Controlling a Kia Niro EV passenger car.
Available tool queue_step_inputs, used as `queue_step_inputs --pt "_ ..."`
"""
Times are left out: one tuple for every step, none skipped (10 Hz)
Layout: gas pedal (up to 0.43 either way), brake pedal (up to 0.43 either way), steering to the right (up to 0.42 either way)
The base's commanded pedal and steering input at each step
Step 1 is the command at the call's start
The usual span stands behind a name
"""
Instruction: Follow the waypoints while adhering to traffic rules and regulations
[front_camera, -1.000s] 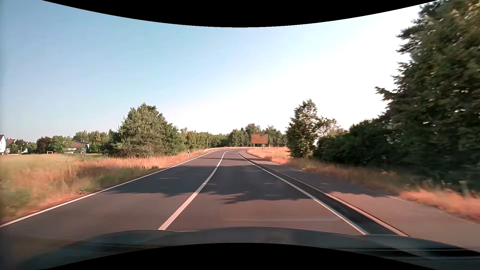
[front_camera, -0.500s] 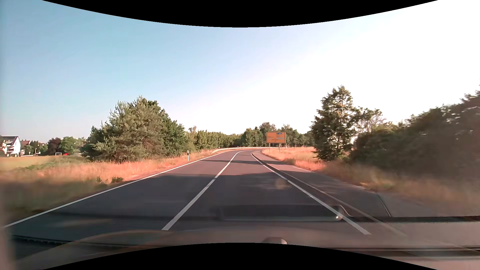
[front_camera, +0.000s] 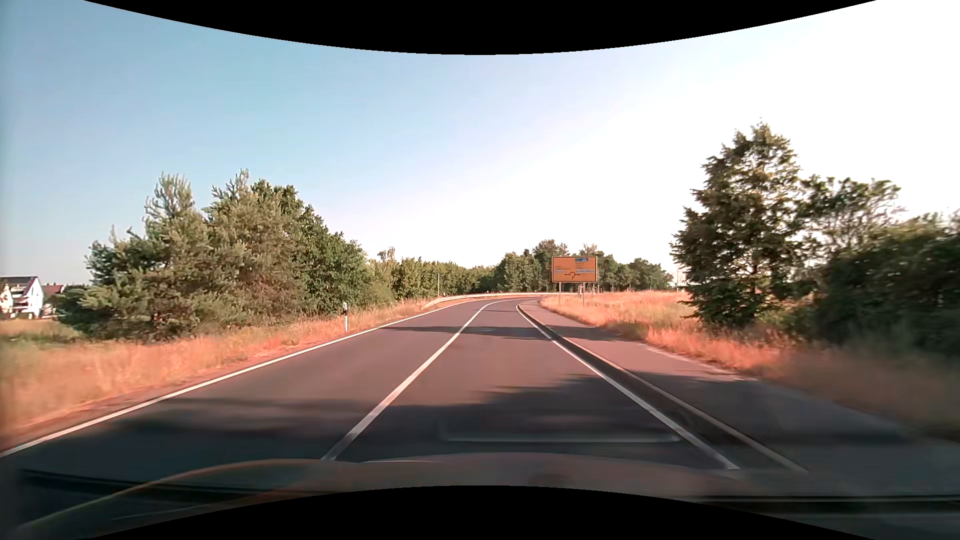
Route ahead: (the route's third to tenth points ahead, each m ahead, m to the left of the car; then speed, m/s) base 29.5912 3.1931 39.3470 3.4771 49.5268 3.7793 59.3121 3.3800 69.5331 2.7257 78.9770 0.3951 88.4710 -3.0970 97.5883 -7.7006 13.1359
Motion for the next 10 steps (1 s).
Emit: queue_step_inputs --pt "0.028 0.000 -0.010" --pt "0.028 0.000 -0.010" --pt "0.028 0.000 -0.010" --pt "0.028 0.000 -0.009" --pt "0.028 0.000 -0.009" --pt "0.028 0.000 -0.009" --pt "0.028 0.000 -0.009" --pt "0.028 0.000 -0.009" --pt "0.028 0.000 -0.009" --pt "0.028 0.000 -0.008"
